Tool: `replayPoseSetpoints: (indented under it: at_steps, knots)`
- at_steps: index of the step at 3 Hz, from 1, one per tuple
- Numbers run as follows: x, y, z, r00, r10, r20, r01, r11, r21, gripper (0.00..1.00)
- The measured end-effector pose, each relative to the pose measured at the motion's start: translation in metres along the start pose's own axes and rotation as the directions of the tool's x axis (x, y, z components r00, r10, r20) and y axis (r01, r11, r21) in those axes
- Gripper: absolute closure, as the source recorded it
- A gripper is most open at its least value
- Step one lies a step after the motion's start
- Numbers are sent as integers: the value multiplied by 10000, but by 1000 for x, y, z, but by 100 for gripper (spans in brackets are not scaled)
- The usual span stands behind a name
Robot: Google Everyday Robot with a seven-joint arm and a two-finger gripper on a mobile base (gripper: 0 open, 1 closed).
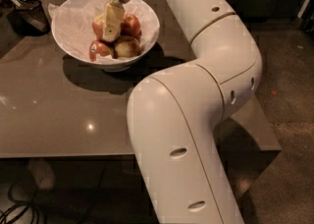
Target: Pick apple from white bowl
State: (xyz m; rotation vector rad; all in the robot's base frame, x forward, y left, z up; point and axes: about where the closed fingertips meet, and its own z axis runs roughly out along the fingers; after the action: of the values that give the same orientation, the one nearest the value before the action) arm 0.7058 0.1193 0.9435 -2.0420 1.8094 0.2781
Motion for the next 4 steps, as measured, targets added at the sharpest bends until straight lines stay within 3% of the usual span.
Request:
replayPoseSetpoints:
  at_steps: [4]
  knots:
    - [1,-7,35,9997,-164,-170,156,9988,-475,23]
